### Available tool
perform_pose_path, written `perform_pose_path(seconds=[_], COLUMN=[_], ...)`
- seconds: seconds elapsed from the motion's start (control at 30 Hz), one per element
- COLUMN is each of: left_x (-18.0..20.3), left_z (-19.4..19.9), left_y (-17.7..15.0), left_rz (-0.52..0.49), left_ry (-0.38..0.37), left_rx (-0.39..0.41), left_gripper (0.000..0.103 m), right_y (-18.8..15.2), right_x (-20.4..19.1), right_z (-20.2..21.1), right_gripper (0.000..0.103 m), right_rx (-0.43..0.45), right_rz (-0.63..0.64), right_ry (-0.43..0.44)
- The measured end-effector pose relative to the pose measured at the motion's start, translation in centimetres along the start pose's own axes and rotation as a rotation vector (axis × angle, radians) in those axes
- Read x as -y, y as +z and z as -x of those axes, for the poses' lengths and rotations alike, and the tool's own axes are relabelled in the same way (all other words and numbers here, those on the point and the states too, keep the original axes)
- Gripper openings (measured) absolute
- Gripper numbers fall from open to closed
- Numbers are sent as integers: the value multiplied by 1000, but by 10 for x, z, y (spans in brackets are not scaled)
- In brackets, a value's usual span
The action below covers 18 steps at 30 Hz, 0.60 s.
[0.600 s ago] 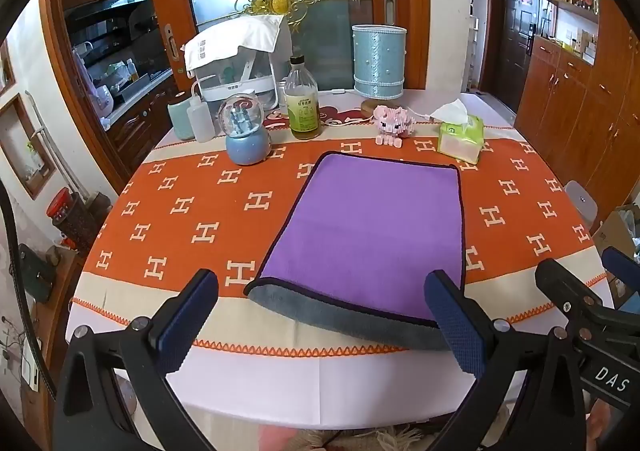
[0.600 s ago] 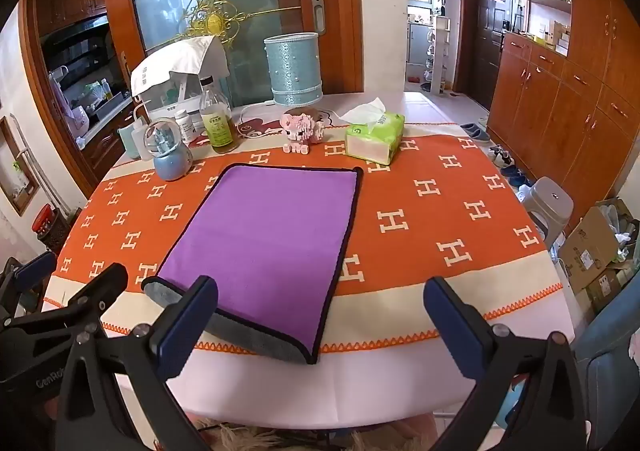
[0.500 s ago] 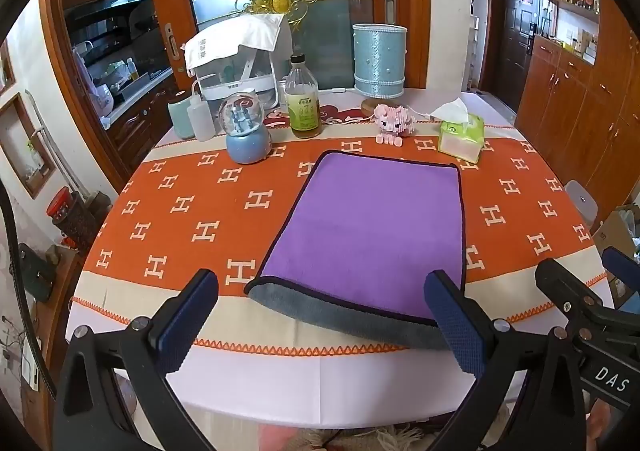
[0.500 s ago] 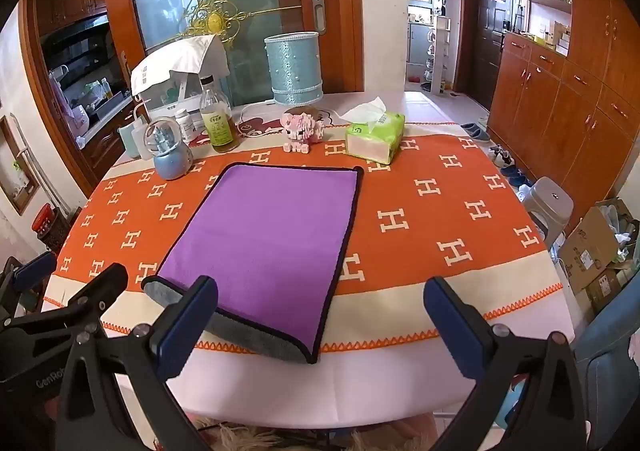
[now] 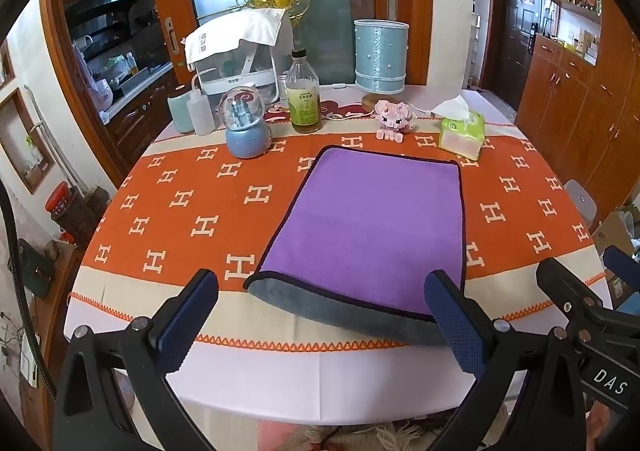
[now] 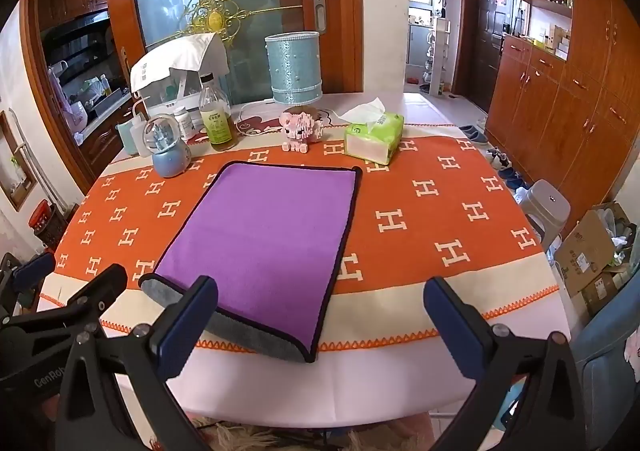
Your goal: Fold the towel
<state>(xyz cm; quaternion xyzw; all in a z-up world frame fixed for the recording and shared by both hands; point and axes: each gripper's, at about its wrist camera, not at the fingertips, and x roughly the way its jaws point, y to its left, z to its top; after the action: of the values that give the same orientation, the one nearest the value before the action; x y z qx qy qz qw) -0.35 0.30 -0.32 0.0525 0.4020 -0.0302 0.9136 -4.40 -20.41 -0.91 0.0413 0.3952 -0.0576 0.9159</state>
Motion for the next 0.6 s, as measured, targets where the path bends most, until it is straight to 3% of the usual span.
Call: perform_pose_path(seconds=[0.6], left_x=[-2], left_z=[-1], left_y=[4], left_rz=[3], left_ry=[-5], left_rx=[-8], left_gripper=[102], right_y=[6], right_x=[-1], right_z=[7], right_gripper=[103], right_rx=[7], right_rz=[13], right_ry=[-13])
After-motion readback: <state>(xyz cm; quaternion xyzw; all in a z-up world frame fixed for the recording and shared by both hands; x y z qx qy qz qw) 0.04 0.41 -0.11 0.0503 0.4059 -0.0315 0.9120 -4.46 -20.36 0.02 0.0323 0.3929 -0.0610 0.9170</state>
